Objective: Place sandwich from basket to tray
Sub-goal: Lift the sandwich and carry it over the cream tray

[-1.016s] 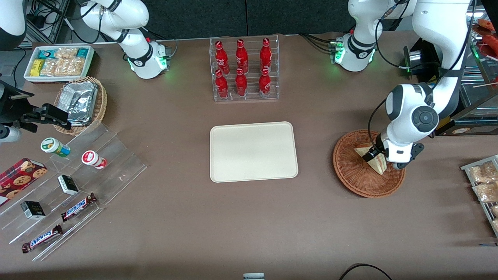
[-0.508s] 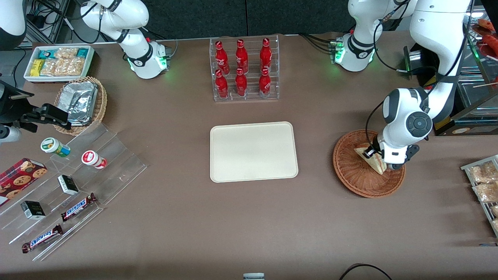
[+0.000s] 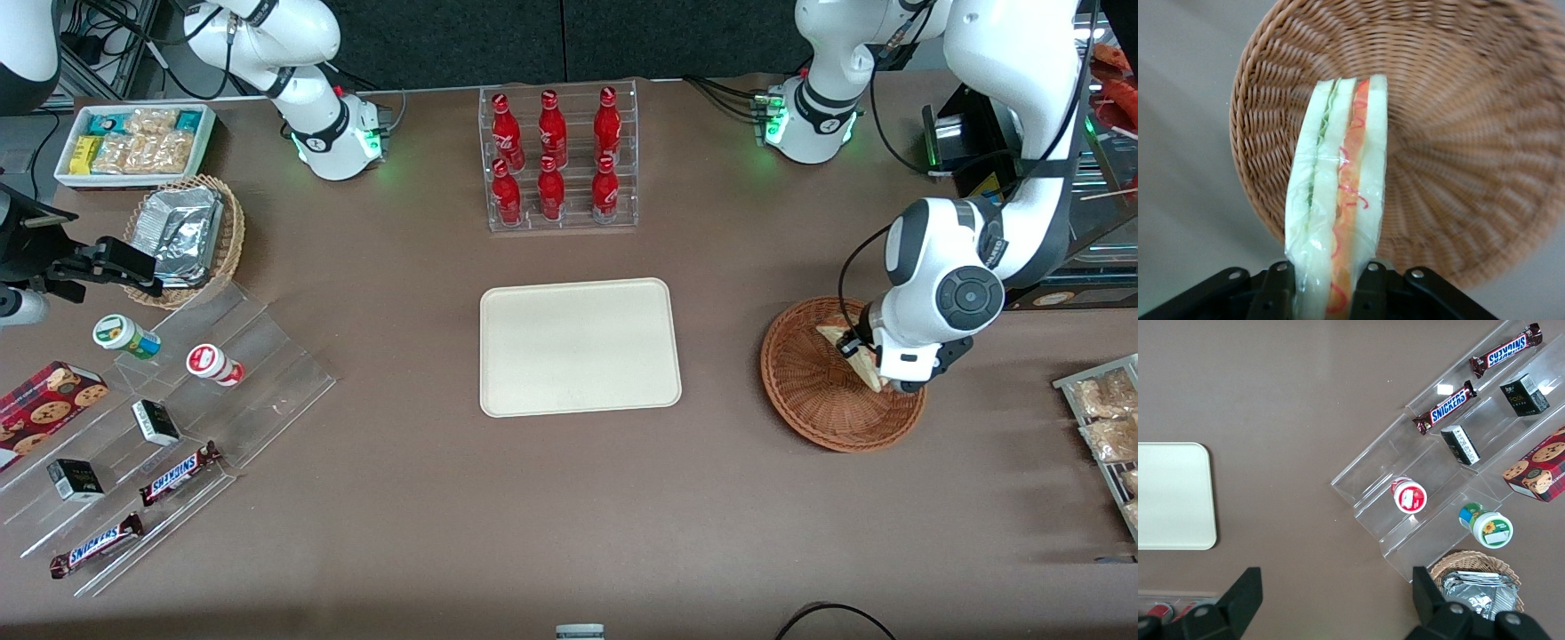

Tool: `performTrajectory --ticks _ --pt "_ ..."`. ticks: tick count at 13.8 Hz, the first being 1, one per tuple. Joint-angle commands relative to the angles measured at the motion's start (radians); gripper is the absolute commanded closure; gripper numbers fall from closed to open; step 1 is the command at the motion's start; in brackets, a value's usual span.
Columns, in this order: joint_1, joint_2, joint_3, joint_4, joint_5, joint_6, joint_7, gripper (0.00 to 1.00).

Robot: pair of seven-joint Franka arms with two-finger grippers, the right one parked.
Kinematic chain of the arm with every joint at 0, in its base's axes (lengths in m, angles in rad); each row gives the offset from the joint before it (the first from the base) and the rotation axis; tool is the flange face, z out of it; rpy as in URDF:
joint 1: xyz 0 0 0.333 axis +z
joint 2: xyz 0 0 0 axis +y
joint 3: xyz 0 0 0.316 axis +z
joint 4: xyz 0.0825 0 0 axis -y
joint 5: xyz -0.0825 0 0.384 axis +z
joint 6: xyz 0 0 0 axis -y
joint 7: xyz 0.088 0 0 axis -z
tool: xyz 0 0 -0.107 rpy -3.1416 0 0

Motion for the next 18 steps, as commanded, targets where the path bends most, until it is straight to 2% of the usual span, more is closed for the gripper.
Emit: performTrajectory --ticks 1,5,8,11,15,18 --pt "-0.091 -0.001 -0.005 0.092 0.002 -0.095 -0.027 1.0" --pt "-0.251 0.006 -0.011 0.148 -0.045 -0.09 -0.025 1.0" --pt "-0.364 0.075 -0.011 0.253 -0.127 -0.085 -0.033 1.0" --pt "-0.464 0.193 -0.011 0.384 -0.127 -0.087 -0.05 1.0" --pt "-0.539 0.319 -0.011 0.539 -0.119 -0.099 -0.01 1.0" --pt "-0.582 0.388 -0.011 0.594 -0.118 -0.096 0.011 1.0"
